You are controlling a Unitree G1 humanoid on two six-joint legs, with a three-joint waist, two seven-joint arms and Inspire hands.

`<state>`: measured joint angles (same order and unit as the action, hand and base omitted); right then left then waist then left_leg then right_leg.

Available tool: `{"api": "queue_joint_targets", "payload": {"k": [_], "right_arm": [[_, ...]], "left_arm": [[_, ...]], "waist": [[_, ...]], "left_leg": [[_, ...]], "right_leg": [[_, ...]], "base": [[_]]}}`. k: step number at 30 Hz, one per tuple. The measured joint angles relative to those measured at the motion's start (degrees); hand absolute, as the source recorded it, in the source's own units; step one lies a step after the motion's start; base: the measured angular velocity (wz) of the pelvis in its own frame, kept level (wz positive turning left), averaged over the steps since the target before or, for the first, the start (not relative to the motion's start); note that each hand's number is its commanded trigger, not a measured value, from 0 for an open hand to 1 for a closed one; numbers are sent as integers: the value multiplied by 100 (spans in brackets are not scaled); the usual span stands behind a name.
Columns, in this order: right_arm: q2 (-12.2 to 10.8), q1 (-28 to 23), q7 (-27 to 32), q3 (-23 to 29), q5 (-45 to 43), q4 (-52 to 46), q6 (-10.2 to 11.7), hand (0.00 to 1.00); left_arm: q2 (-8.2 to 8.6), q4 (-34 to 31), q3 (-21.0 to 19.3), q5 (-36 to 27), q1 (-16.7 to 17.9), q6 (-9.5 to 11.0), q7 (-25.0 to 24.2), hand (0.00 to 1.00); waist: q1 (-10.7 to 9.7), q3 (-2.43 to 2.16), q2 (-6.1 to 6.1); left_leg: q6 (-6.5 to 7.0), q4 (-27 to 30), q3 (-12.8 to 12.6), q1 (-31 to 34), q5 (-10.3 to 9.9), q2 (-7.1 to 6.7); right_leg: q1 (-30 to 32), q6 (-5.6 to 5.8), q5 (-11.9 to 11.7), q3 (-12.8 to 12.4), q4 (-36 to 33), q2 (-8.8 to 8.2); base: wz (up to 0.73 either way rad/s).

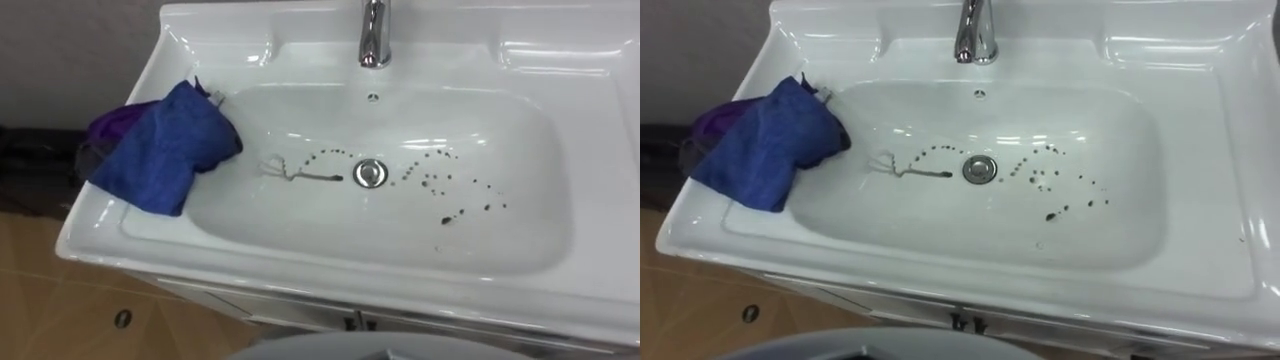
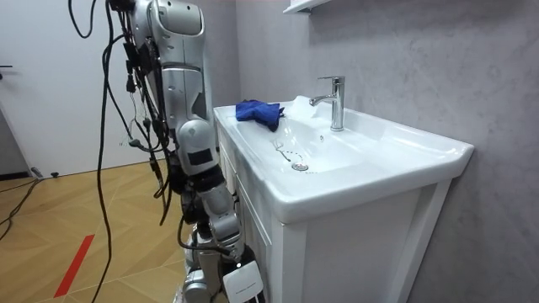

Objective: Wipe basin

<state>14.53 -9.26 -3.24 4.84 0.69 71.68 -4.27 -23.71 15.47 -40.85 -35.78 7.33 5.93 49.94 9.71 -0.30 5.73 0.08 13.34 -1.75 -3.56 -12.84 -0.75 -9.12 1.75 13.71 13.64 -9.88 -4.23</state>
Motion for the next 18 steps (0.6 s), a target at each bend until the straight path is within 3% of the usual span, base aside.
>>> {"api": "queue_joint_targets", "payload": {"k": [5, 8, 10, 18], "right_arm": [[-34, 9, -48, -1, -25, 15, -8, 0], [-45, 13, -72, 2, -25, 4, -4, 0], [-56, 25, -90, -24, -18, 15, -4, 0], [-77, 201, -132, -68, 158, 245, 58, 0]], "left_arm": [[169, -659, 73, 605, 42, 7, -31, 0], [186, -937, 332, 1210, 41, -4, -147, 0], [286, -1227, 543, 1737, 42, -15, -330, 0], [708, -2000, 1250, 2767, 93, -64, -901, 0]], "waist": [[-162, 43, -35], [-258, 43, -43], [-329, 59, -50], [-510, 69, -151]], "left_leg": [[-1, -11, 19, -7, 0, 3], [0, -60, 48, -45, 0, 0], [0, -87, 24, -150, 0, -1], [0, -105, -1, -171, 0, 3]], "right_leg": [[-22, -5, -6, 20, 17, 5], [-40, -3, -9, -1, 29, 5], [-112, -1, -10, -20, 28, 5], [-110, -1, -10, -70, 29, 12]], "base": [[2], [-1], [-7], [-2]]}}
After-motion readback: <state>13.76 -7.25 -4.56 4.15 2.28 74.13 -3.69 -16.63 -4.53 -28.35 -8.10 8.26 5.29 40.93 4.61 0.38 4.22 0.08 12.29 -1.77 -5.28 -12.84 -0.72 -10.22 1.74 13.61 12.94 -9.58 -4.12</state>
